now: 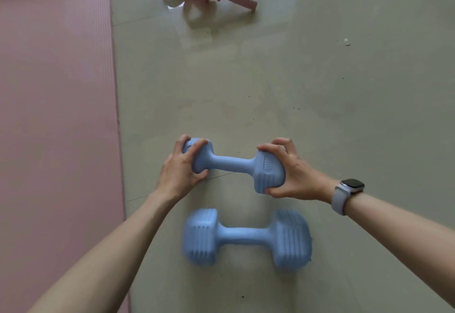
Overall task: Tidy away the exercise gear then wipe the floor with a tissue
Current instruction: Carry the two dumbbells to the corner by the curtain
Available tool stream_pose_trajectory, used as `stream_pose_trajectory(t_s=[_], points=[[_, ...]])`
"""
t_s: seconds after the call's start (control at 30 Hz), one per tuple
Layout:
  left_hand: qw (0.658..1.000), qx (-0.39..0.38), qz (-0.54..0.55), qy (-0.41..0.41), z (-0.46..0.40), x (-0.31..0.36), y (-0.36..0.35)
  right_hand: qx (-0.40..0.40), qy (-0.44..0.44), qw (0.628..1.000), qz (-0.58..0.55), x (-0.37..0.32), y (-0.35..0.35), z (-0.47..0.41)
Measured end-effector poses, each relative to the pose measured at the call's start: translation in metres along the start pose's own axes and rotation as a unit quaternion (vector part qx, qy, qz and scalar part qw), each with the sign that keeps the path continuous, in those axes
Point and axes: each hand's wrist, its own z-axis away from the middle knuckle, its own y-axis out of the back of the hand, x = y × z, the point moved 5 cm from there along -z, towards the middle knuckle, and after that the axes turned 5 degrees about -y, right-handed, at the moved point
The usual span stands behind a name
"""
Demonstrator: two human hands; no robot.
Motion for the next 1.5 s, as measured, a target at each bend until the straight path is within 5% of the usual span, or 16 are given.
stream_pose_trajectory(t_s=[0.37,0.5,0.57,0.7,0.8,1.0,1.27,1.5], points=[[0.999,-0.009,-0.044,0.019,0.004,0.010,-0.001,-0.045,-0.051,0.996,0.054,0.013,-0.007,-0.006],[0.996,-0.026,-0.076,0.046,0.021,0.011,0.000,0.179,0.089,0.952,0.231,-0.021,-0.012,0.014],[0.993,-0.040,-0.094,0.063,0.034,0.012,0.000,0.226,0.141,0.931,0.251,-0.040,-0.031,0.035],[0.984,-0.061,-0.135,0.094,0.052,0.009,-0.002,0.072,0.151,0.940,0.297,-0.053,-0.093,0.065],[0.972,-0.078,-0.223,0.009,0.039,0.010,-0.008,-0.032,0.070,0.936,0.344,-0.048,-0.120,0.063],[0.946,-0.137,-0.247,-0.157,0.013,0.049,-0.031,-0.078,-0.008,0.930,0.358,-0.044,-0.136,0.059],[0.950,-0.248,-0.157,-0.108,-0.008,0.053,-0.054,-0.094,0.019,0.953,0.289,-0.047,-0.125,0.060],[0.958,-0.281,-0.051,0.004,0.026,0.038,-0.045,-0.166,-0.111,0.955,0.218,-0.022,-0.095,0.104]])
